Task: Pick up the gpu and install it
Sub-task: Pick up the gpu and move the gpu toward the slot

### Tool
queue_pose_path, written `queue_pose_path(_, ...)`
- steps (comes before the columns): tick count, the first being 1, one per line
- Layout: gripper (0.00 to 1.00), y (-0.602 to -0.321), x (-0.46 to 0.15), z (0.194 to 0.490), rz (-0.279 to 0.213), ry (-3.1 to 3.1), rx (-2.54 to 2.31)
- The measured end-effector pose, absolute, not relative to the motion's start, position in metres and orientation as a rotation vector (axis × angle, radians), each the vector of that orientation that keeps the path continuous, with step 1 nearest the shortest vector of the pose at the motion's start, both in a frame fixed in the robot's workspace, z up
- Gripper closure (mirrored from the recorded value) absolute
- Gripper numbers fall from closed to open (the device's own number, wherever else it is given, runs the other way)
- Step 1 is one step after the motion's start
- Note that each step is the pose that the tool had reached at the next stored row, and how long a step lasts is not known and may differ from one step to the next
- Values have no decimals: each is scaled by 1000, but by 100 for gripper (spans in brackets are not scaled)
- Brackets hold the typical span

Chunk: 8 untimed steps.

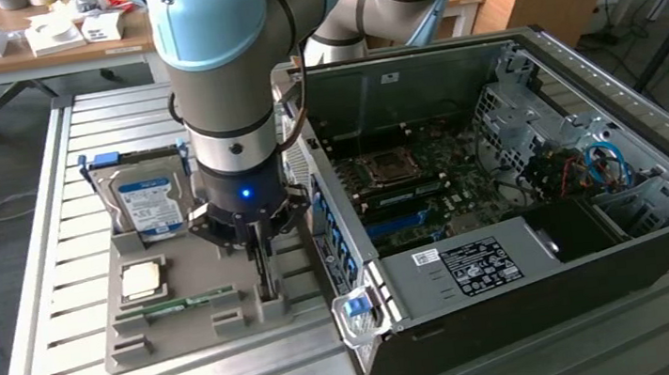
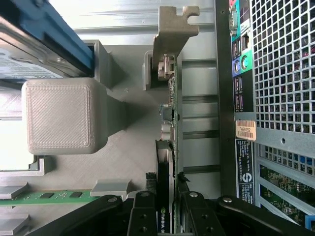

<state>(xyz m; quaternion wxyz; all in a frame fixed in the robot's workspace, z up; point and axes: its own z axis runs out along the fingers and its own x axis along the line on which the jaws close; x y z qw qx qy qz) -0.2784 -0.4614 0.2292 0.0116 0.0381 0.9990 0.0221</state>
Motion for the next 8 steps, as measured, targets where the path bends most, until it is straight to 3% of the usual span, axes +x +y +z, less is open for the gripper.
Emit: queue_pose_path(8,74,-461,-278,229,69,3116,119)
